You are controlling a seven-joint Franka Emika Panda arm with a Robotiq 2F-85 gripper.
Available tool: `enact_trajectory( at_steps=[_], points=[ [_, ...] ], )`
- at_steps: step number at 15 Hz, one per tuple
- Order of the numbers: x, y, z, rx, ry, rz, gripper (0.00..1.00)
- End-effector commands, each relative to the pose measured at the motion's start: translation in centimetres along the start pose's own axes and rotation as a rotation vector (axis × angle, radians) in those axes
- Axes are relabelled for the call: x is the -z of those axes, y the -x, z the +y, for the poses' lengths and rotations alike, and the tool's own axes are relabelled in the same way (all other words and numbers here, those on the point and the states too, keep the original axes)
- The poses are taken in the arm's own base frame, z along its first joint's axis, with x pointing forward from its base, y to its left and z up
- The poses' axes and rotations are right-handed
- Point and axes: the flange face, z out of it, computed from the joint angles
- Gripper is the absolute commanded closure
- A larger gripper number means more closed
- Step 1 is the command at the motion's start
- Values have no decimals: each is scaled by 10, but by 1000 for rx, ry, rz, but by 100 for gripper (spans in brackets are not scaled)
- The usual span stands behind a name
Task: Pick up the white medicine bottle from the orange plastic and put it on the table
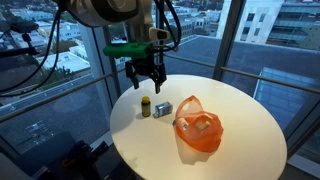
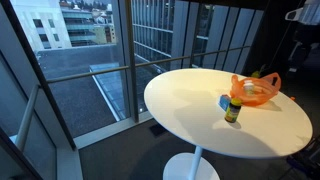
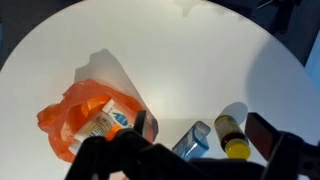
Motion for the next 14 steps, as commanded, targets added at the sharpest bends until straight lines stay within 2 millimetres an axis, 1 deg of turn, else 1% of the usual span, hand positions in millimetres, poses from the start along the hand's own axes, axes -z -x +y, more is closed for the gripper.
enact_trajectory(
  at_steps=[1,5,7,11,14],
  points=[
    [0,0,0,0,0,0,0],
    [0,0,0,0,0,0,0],
    [2,-6,-1,-9,1,3,0],
    [7,-23,-7,-31,7,33,0],
    [6,-41,-12,-61,22,73,0]
  ],
)
